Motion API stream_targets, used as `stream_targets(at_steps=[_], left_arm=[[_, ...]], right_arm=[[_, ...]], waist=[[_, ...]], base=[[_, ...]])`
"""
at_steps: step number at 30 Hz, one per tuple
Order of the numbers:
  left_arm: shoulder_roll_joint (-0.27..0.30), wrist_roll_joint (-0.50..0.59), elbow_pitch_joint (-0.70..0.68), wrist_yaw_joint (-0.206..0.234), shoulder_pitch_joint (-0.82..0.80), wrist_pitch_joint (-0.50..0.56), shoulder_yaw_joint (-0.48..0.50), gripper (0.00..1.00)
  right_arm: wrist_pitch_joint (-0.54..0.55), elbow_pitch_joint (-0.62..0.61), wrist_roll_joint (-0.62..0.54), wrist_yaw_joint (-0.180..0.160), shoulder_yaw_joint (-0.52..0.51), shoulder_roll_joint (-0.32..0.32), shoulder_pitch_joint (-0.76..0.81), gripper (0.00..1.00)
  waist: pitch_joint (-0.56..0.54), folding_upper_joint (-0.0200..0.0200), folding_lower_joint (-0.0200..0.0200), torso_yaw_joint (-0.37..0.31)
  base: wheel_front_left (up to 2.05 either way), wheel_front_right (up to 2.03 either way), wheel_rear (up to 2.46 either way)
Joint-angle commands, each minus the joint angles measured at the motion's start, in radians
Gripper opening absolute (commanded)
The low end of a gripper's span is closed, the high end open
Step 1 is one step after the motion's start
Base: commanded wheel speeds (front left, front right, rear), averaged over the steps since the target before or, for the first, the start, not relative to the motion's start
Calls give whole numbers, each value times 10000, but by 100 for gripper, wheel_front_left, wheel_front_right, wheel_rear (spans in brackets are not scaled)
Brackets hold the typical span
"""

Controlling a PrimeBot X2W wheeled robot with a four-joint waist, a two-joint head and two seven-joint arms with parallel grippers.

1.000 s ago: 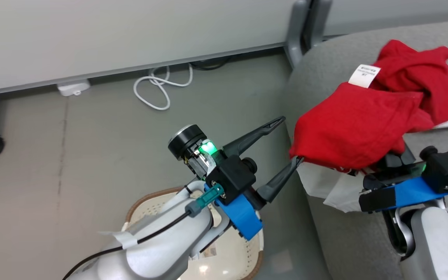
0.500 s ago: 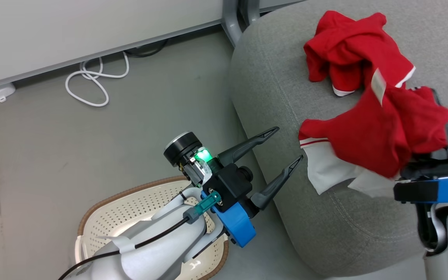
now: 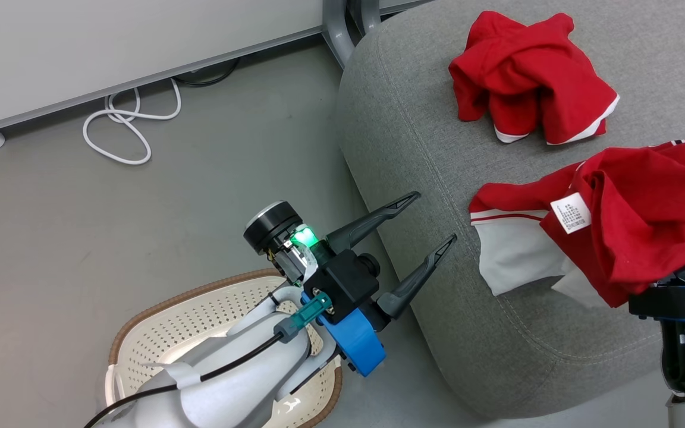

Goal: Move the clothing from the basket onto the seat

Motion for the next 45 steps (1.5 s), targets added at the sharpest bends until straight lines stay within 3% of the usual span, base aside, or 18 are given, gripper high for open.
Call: stream_targets(at_steps=[1,7,16,25,32,37,45], left_arm=[[66,-16,12,65,64,-78,53,100],[176,69,-35,160,-84,-156,167,100],[280,229,-213,235,-583,-162,284,100],[290,443,-239,197,-1221,-187,349,100],[225,579,-285,189,-1616,-252,427,100],[200,622,-258,174,-1813,-269,480,100],[146,678,-173,154,-1881,-308,507,100]], right_arm=[[-33,-106,-82,1,-61,46,39,0],[-33,-356,-133,1,-72,-196,-775,0],[-33,-291,-215,1,-475,-928,-3307,0],[-32,361,-303,1,-1444,-2328,-6245,0],[-30,1673,-220,1,-1719,-3425,-8000,0],[-23,2714,-406,1,-1692,-3586,-8199,0],[-21,4086,-498,1,-2299,-3143,-7196,0]], waist=[[0,0,0,22],[140,0,0,87],[930,0,0,396],[2174,0,0,1110],[2967,0,0,1531],[3410,0,0,1692],[3657,0,0,1812]], base=[[0,0,0],[0,0,0],[0,0,0],[0,0,0],[0,0,0],[0,0,0],[0,0,0]])
